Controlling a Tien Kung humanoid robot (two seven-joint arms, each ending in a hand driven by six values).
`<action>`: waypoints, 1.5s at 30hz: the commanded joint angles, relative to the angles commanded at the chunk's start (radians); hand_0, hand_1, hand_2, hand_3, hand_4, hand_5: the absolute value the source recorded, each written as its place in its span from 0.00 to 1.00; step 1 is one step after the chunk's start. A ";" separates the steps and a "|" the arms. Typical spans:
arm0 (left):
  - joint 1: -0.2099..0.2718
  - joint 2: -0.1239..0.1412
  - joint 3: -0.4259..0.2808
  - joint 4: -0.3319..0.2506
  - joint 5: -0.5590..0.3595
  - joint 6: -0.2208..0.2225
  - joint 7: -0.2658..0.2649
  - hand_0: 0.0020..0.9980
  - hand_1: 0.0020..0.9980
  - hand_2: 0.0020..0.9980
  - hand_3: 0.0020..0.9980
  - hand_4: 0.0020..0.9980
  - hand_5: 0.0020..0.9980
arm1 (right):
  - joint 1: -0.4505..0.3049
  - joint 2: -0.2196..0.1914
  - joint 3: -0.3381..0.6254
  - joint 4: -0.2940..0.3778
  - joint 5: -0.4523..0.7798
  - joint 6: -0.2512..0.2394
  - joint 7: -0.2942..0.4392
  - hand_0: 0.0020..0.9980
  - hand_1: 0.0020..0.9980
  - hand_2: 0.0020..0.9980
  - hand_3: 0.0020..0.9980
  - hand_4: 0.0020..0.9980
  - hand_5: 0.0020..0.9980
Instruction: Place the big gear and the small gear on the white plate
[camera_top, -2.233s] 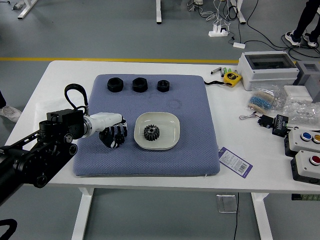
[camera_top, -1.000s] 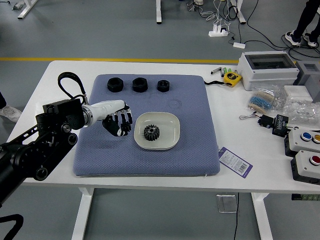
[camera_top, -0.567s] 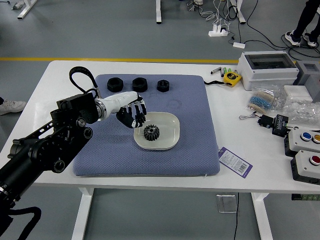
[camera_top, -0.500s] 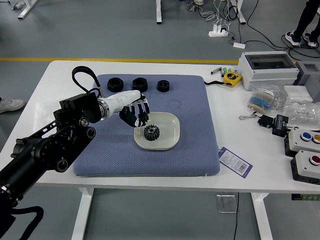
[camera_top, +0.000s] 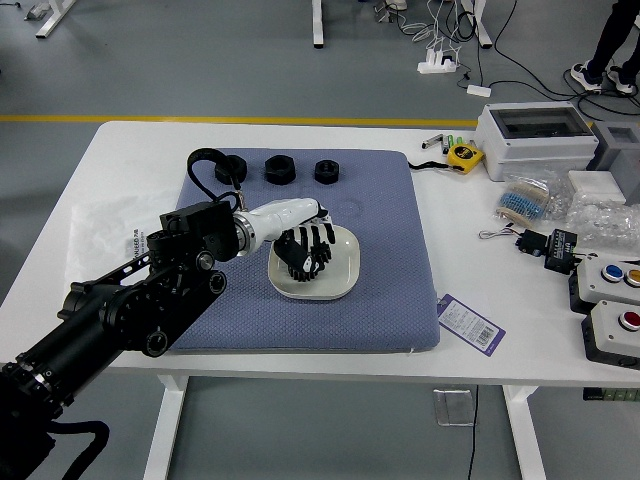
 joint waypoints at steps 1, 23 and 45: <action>-0.002 -0.003 0.002 0.007 0.005 -0.003 -0.001 0.33 0.46 0.53 0.62 0.86 0.07 | 0.001 -0.001 0.000 0.000 0.001 0.000 0.000 0.66 0.65 0.73 0.58 0.79 0.71; 0.008 0.001 -0.062 0.006 0.079 0.066 -0.013 0.36 0.49 0.56 0.73 1.00 0.17 | 0.001 -0.001 0.002 -0.001 -0.003 -0.001 0.000 0.65 0.65 0.73 0.58 0.79 0.71; 0.406 0.015 -0.465 -0.228 -0.331 0.416 -0.093 0.64 0.66 0.73 0.64 0.89 0.26 | -0.028 0.003 0.002 -0.005 -0.004 0.004 0.000 0.65 0.64 0.73 0.58 0.79 0.71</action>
